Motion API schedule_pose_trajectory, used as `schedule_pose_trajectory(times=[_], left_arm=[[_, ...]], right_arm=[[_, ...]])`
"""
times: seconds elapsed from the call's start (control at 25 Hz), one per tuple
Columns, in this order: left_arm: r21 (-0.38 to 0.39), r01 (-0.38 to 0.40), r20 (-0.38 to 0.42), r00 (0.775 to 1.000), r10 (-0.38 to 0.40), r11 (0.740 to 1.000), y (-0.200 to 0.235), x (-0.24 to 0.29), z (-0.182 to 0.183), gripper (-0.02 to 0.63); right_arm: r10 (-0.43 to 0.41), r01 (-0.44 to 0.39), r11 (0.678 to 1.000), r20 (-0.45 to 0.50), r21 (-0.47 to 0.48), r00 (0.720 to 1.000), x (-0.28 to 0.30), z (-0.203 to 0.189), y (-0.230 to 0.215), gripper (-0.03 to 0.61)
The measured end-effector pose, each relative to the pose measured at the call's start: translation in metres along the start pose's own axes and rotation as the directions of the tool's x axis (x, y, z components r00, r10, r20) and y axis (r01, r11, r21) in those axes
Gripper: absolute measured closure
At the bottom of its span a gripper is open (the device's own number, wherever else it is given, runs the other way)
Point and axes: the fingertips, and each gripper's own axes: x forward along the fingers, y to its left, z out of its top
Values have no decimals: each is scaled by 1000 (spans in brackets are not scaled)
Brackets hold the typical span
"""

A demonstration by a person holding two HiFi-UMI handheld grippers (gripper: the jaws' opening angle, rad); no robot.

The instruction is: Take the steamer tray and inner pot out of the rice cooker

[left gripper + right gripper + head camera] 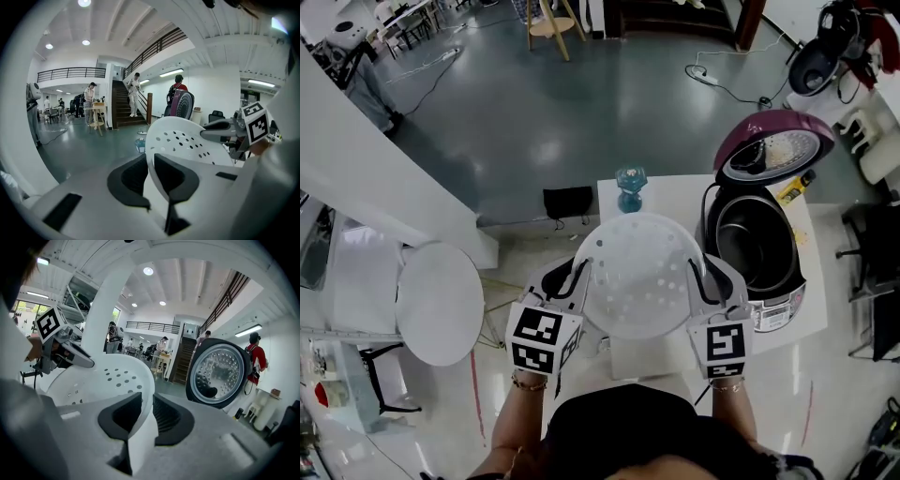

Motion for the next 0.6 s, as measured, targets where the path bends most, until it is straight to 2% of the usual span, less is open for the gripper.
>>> schedule_pose_trajectory(times=[0.08,0.28,0.6], left_arm=[[23,8,-32,999,-7,1000,6,7,-11,568],[-3,61,-81,995,-61,998,21,33,-38,568],[-15,90,-150,984,-91,996,49,85,-76,575]], right_arm=[[-14,14,1000,-32,5,999,6,-8,6,497],[-48,51,998,-103,23,994,28,-37,16,497],[-94,109,991,-172,80,981,70,-81,28,499]])
